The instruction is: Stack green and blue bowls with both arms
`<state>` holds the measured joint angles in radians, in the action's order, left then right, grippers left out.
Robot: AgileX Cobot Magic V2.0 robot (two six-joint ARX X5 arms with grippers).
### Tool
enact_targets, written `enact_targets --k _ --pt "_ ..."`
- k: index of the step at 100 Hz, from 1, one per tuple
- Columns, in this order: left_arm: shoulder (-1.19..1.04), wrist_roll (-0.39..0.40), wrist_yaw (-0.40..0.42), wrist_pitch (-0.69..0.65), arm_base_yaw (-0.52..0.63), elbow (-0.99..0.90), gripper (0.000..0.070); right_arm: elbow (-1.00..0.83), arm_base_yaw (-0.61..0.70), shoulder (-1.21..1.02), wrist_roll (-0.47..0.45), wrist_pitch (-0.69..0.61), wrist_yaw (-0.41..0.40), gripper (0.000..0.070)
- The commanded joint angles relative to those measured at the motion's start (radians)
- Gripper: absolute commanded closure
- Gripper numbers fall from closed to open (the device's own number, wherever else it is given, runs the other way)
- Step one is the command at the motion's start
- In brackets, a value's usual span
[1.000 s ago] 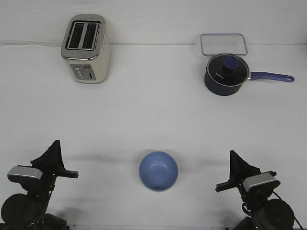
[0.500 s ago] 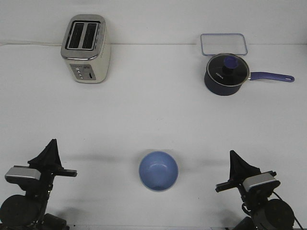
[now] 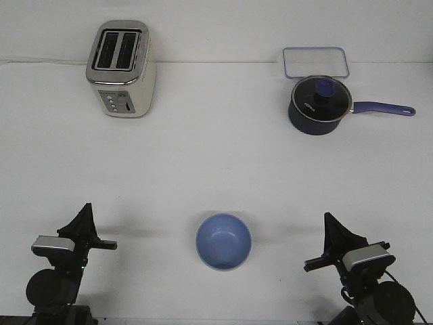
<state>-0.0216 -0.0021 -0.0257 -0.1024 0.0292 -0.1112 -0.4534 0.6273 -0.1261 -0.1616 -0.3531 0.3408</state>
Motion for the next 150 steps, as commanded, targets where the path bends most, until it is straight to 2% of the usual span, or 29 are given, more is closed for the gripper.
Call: enact_targets --k 1,19,99,104,112,121,128,142,150 --pt "0.021 -0.01 -0.004 -0.018 -0.006 0.021 0.0686 -0.001 0.007 -0.003 0.005 0.013 0.0 0.07" --pt "0.018 -0.034 -0.004 -0.099 -0.01 0.1 0.0686 -0.001 0.007 -0.003 0.006 0.016 0.001 0.07" --pt "0.018 -0.04 -0.005 -0.107 -0.01 0.097 0.0686 -0.001 0.007 -0.003 0.006 0.016 0.0 0.07" --pt "0.018 -0.04 -0.005 -0.106 -0.01 0.097 0.0686 -0.001 0.007 -0.003 0.023 0.016 0.004 0.07" --pt "0.018 -0.04 -0.005 -0.107 -0.01 0.097 0.0686 -0.001 -0.01 -0.003 0.115 0.016 0.018 0.07" --pt "0.018 -0.04 -0.005 -0.107 -0.01 0.097 0.0686 0.027 -0.103 -0.003 0.18 0.046 0.017 0.07" --pt "0.018 -0.04 -0.005 -0.107 -0.01 0.097 0.0686 0.081 -0.222 0.0 0.227 0.12 -0.052 0.07" --pt "0.018 -0.04 -0.005 -0.107 -0.01 0.097 0.0686 0.216 -0.446 0.032 0.333 0.207 -0.307 0.07" --pt "0.018 -0.04 -0.005 -0.107 -0.01 0.097 0.0686 0.293 -0.53 0.064 0.378 0.233 -0.392 0.07"
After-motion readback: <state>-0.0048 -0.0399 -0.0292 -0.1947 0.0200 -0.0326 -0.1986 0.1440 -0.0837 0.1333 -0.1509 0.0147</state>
